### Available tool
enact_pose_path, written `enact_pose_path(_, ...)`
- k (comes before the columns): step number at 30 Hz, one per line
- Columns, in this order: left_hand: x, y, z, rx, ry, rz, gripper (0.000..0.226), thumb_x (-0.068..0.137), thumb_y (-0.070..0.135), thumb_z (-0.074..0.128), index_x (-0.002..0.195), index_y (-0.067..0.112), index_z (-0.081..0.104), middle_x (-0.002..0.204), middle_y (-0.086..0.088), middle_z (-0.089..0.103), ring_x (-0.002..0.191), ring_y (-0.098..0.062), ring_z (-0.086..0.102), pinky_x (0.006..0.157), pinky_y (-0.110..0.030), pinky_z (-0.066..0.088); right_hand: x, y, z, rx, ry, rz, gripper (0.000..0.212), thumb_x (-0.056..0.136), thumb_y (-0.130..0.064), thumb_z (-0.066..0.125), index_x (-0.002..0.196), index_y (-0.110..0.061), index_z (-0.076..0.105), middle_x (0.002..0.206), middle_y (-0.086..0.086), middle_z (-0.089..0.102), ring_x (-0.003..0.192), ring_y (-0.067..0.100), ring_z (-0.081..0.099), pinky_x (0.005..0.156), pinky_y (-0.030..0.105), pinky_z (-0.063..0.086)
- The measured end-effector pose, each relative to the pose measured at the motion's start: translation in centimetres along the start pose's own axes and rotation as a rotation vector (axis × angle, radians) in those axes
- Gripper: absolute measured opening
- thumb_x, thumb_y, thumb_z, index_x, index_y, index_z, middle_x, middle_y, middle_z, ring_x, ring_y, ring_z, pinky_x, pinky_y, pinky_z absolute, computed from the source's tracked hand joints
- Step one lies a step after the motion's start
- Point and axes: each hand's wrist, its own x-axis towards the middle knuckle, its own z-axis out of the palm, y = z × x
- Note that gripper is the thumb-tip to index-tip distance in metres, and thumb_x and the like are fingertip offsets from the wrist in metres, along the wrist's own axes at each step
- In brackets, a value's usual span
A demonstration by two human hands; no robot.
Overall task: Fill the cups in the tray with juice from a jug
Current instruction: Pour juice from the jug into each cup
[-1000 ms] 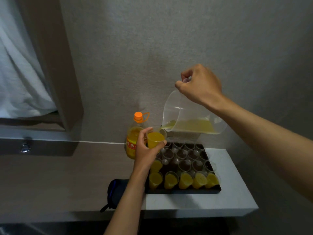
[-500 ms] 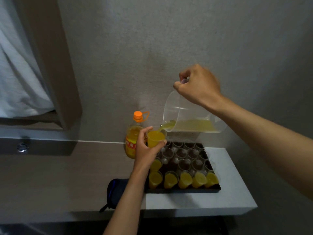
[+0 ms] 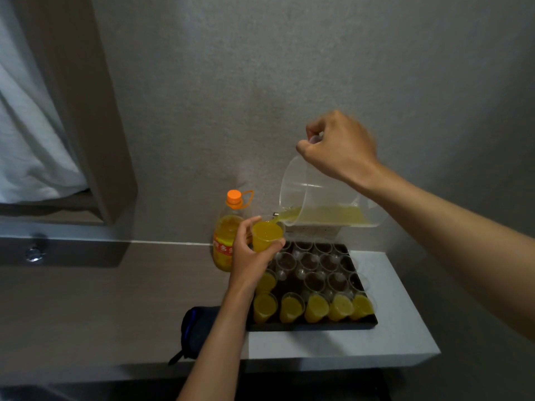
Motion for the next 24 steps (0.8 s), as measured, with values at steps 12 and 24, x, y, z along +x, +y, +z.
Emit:
enact_pose_path(12,0.7,-0.1,0.2,-0.009,-0.005,-0.012,0.054,0.078,0.005,0.085,0.123,0.023,0.060,0.094,0.024,0.071,0.088,0.007,0.067,0.072,-0.013,0.052,0.7,0.5,1.0,-0.016,0.027,-0.031,0.027,0.083,-0.026,0.063,0.065,-0.006,0.062,0.067,0.014,0.065,0.064,0.031,0.062,0.056,0.026,0.034)
enact_pose_path(24,1.0,-0.3,0.4,-0.013,0.012,-0.009,0.055,0.078,0.007,0.086,0.123,0.024,0.060,0.103,0.011,0.071,0.092,0.002,0.068,0.075,-0.017,0.054,0.8,1.1,1.8,0.021,0.000,-0.010,0.029,0.082,-0.025,0.062,0.060,-0.007,0.057,0.052,0.001,0.046,0.053,0.019,0.046,0.057,0.029,0.036)
